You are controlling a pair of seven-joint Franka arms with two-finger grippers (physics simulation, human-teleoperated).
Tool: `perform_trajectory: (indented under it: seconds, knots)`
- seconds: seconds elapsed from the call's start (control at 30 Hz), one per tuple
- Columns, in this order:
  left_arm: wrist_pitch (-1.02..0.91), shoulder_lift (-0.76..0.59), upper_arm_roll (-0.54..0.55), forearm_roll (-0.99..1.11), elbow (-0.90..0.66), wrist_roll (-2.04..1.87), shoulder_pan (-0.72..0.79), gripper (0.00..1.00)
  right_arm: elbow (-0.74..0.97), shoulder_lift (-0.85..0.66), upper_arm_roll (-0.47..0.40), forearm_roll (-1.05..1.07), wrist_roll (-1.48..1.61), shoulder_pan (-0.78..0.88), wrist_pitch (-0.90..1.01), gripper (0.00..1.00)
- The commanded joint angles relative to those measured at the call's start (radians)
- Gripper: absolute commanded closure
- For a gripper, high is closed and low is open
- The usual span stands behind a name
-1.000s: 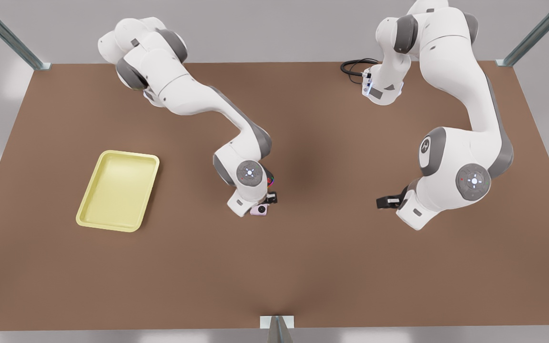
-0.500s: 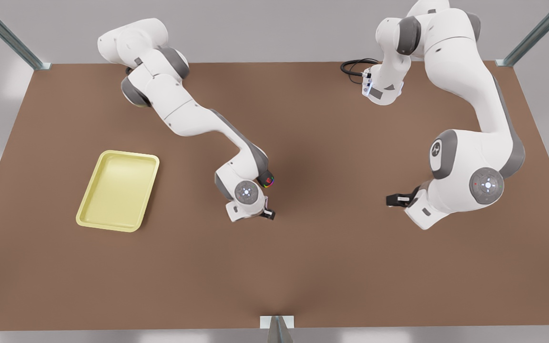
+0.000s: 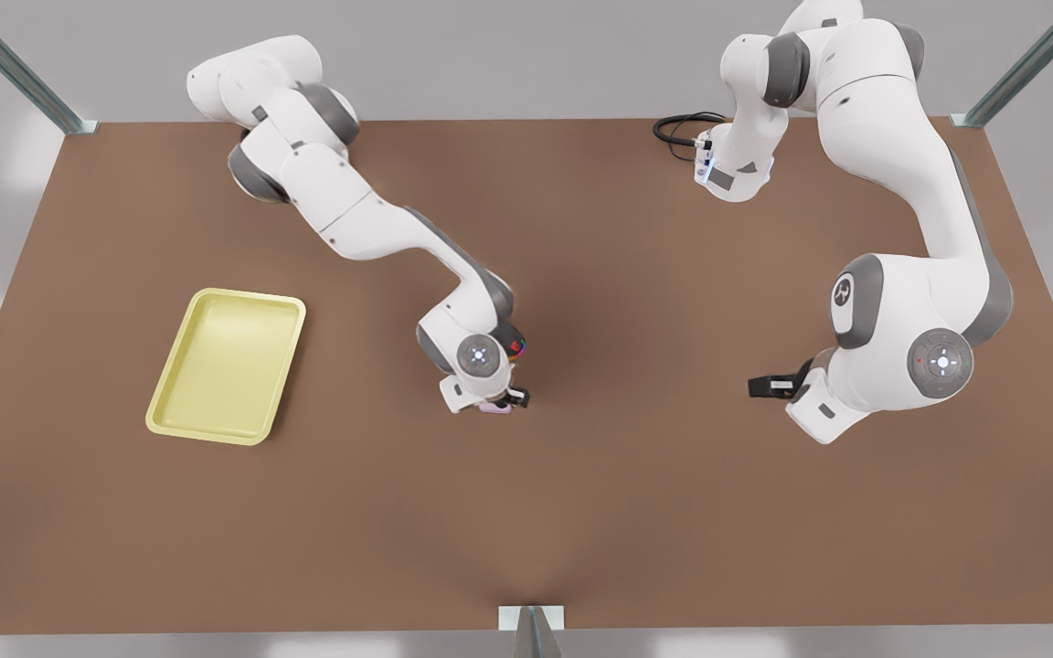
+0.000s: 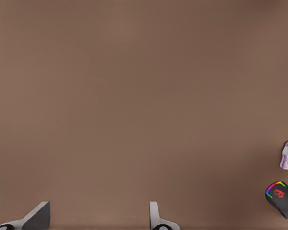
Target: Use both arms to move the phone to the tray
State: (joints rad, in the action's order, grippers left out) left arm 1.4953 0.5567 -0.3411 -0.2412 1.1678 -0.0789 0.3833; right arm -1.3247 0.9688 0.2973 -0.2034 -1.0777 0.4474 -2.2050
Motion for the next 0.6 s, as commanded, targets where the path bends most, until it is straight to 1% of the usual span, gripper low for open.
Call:
perform_trajectory:
  seconds: [0.0,0.57]
  knots:
    - [-0.001,-0.001,-0.001,0.002,0.000,-0.032,0.000,0.00,-0.016,-0.005,0.000,-0.001,0.137,-0.006,-0.091,0.00]
    - [0.006,0.012,-0.001,0.000,0.000,-0.033,-0.001,0.00,-0.024,-0.016,0.006,-0.002,0.206,-0.009,-0.090,0.00]
